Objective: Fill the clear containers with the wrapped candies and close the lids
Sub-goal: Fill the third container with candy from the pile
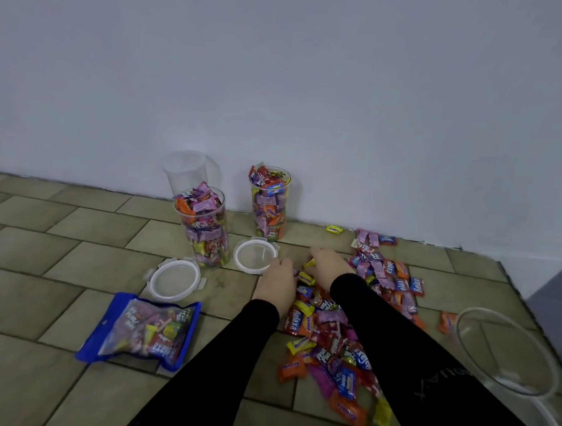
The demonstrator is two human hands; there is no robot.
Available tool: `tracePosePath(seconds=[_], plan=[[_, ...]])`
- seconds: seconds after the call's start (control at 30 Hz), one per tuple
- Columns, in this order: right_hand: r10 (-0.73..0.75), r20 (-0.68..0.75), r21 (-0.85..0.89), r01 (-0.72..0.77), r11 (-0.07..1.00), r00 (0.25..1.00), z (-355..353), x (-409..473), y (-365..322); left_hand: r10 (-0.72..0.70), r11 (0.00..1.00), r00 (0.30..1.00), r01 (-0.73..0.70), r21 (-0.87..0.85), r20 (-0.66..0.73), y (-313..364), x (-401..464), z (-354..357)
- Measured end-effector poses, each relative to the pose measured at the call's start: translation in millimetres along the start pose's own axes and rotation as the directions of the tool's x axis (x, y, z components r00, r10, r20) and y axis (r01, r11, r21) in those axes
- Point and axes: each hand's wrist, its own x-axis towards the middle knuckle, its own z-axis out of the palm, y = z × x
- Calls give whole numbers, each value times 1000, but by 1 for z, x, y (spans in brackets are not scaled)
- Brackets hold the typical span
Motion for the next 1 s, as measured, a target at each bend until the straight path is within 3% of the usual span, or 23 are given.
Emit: tracePosePath(seconds=[0.2,0.47,0.6,0.77,0.9,1.0], plan=[[-18,-127,113,32,993,992,-2,-12,-3,-45,984,999,47,-173,17,3,-11,-4],[47,-355,316,73,946,934,-24,-36,-10,-100,912,986,38,-408,-132,16,-35,-16],[89,-421,419,106,902,903,-39,-57,-21,-97,799,982,-21,-601,-163,38,-45,-30],[122,-496,518,180,836,860,-66,-87,-39,-136,569,978,-53,-821,-157,65,-55,-47],[119,-557,568,273,777,822,-99,-112,-50,-95,432,984,-99,-897,-154,87,-65,-60],[108,-601,572,332,750,792,-124,-133,-40,-52,410,979,-157,-899,-195,110,-72,-67]])
